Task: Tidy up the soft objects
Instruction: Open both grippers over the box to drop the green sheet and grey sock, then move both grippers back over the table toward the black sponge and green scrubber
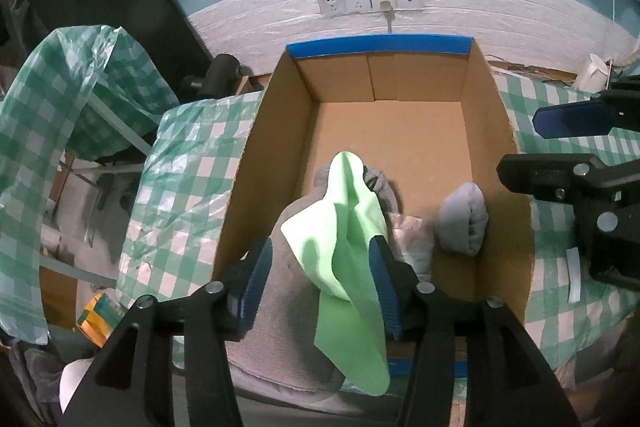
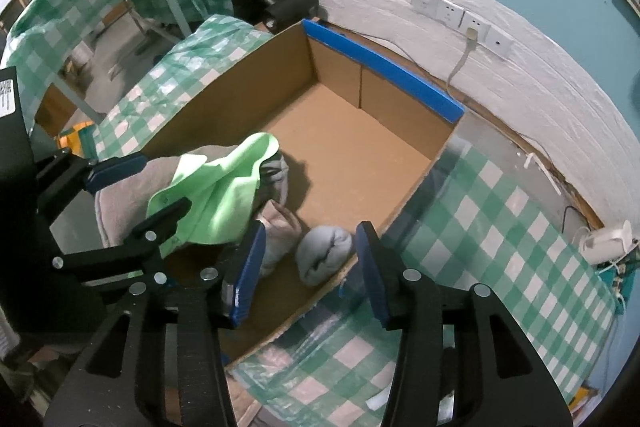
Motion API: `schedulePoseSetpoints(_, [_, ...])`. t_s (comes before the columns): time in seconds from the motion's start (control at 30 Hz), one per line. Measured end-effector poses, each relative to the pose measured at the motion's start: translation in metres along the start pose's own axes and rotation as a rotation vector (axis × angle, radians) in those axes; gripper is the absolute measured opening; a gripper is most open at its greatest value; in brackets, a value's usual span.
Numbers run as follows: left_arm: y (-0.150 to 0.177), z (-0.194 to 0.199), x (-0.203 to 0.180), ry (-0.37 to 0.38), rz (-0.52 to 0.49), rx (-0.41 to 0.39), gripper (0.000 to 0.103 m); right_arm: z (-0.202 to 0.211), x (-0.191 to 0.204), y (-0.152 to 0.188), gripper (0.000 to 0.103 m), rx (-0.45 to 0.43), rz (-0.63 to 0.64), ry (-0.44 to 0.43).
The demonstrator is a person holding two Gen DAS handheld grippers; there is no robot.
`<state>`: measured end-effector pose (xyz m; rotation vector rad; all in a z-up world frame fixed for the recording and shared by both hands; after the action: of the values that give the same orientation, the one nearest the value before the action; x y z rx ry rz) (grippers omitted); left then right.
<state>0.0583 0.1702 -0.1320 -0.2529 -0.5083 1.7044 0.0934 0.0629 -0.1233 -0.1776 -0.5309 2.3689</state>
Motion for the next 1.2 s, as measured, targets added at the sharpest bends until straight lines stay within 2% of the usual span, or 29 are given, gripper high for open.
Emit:
schedulePoseSetpoints(0.47, [-0.003,0.016,-0.028,0.043,-0.047,-0.040,0.070,0.019,-0.022,0.021,0.062,-0.018,-0.046,0.029])
schedulePoseSetpoints(0.6, [-0.001,0.023,-0.041,0.053,-0.081,-0.053,0.071,0.026,-0.031,0.033,0.064,-0.019,-0.064,0.042])
schedulePoseSetpoints(0.67, [0.000,0.027,-0.048,0.059,-0.095,-0.059,0.075,0.030,-0.035,0.039,0.065,-0.021,-0.075,0.049])
schedulePoseSetpoints(1.2, [0.008,0.041,-0.101,0.107,-0.182,-0.054,0.080,0.060,-0.074,0.090,0.072,-0.021,-0.137,0.126])
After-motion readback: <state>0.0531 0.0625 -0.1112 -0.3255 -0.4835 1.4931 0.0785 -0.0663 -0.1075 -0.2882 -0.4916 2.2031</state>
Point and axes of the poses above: each gripper's, at about its wrist camera, not at the fingertips, and z roughly against the way its jaws point, x to its left, y to its underside, the point moved 7 cm from there along -z, roughly the way its jaws point, and after that the axes turned 15 degrees about z, right-handed, at the moved point
